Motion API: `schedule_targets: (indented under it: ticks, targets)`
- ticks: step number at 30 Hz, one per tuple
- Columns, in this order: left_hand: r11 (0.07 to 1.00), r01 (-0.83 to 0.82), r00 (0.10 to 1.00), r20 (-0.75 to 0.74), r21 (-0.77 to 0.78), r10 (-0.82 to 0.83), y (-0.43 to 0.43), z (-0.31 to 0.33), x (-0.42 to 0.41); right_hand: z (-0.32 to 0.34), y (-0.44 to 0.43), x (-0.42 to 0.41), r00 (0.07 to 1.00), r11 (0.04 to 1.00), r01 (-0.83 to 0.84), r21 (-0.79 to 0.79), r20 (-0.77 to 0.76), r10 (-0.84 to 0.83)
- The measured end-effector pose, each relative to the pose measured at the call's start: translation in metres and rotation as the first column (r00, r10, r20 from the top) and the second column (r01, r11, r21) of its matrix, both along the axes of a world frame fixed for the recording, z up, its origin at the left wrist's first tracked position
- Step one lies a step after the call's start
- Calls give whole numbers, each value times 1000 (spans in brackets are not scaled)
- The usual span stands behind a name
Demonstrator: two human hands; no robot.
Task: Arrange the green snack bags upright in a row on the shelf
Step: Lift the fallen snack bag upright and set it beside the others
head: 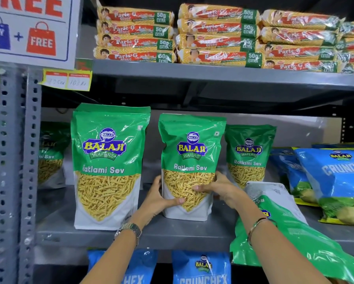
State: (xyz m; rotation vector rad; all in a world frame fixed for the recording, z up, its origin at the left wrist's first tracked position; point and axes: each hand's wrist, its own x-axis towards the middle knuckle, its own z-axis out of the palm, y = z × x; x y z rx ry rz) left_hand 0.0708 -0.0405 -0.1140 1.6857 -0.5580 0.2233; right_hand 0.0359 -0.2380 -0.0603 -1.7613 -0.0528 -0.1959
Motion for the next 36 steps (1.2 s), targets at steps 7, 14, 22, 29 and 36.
schedule_targets:
  ticks: [7, 14, 22, 29, 36]
  targets:
    - [1000, -10, 1000, 20, -5, 11, -3, -2, -14, -2, -3, -11, 1000, 1000, 3, -25, 10, -2]
    - [1000, -23, 998, 56, -7, 24, -6, -3, -33, 0, -8, -32, 999, 997, -11, -77, 30, 13]
    - [1000, -24, 998, 61, 14, 23, -6, -1, -48, 1, -9, -46, 998, 993, -21, -112, 59, 27]
    - [1000, -12, 998, 68, 9, 11, -5, -1, -58, -6, -11, -46, 996, 996, 16, -84, 88, -9]
    - [1000, 11, 998, 70, -21, -9, -7, -7, -55, -10, -12, -45, 993, 997, 17, -82, 121, -7]
